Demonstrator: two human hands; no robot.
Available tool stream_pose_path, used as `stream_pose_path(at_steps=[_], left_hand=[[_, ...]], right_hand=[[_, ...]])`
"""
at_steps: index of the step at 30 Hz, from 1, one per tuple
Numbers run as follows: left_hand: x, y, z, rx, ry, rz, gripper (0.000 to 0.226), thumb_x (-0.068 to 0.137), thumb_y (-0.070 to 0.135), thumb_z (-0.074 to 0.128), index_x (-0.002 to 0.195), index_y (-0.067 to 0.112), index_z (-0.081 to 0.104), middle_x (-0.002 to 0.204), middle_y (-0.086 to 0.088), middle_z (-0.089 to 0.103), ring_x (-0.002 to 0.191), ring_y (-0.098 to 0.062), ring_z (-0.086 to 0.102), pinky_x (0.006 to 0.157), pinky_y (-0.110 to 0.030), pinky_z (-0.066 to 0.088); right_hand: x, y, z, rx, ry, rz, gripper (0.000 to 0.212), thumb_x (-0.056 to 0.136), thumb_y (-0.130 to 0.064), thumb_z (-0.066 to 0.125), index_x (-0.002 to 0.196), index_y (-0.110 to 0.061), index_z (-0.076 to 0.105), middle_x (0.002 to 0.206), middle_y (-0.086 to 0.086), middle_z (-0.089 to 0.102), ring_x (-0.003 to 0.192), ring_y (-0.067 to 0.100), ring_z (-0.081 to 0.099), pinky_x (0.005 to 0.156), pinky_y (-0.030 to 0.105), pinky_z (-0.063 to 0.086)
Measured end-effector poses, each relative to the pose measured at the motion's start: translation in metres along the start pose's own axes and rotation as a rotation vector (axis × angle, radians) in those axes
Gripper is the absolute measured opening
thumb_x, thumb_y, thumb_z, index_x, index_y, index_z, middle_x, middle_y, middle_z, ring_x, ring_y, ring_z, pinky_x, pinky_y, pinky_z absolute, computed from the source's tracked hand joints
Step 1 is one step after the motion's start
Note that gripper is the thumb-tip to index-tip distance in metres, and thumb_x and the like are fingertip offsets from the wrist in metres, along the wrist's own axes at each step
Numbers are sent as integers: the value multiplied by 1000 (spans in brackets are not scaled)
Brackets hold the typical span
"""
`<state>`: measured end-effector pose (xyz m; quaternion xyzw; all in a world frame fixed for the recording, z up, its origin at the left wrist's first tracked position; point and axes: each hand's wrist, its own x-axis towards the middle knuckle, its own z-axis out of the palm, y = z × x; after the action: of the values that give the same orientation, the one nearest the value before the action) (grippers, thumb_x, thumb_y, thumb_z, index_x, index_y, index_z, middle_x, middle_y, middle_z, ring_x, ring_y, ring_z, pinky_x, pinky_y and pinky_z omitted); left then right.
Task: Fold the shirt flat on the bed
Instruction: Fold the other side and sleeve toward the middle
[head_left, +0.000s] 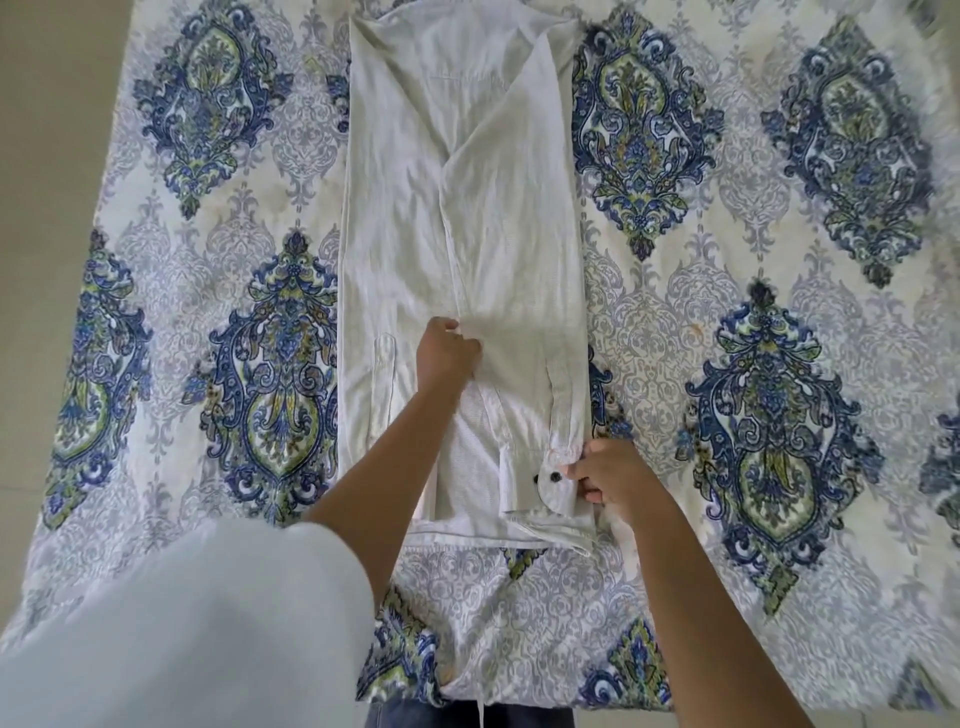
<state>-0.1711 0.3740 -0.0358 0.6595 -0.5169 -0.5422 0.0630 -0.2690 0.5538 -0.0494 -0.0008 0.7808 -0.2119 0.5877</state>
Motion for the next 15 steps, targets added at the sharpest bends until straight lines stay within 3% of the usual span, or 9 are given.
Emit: stream_pose_path(at_steps=[3,5,8,12,15], left_hand=[[-17,-20,3,62,-60,-39,26,83,7,62,108,5,55,87,-5,62,63,-12,58,56,-22,48],[-29,-31,3,107,-120,-75,13,80,8,66,89,1,59,78,-14,65,62,-18,62,63,-30,54],[-48,-46,3,130,-251,-100,22,81,4,67,63,7,53,60,-8,59,45,-10,57,48,-18,47],[-65,-66,8,306,-270,-93,14,81,5,66,77,10,54,81,-11,65,72,-24,62,70,-35,51],[-77,-70,12,495,-200,28,16,84,14,62,94,9,50,88,-7,62,72,-20,59,55,-26,43]], right_hand=[[-9,4,-3,220,-121,39,14,81,11,62,83,-3,59,86,15,66,72,23,63,64,32,53],[-12,9,-2,285,-171,43,16,81,13,59,84,-3,60,81,12,66,69,21,63,62,31,54],[-14,12,1,231,-144,34,20,81,16,57,84,-4,61,78,11,66,55,17,65,47,23,51],[-11,17,3,146,-75,30,25,79,17,58,70,-6,57,68,12,60,48,18,50,34,18,35],[-11,17,9,-15,19,-1,30,79,9,64,62,-9,47,67,9,54,55,20,51,43,25,42]])
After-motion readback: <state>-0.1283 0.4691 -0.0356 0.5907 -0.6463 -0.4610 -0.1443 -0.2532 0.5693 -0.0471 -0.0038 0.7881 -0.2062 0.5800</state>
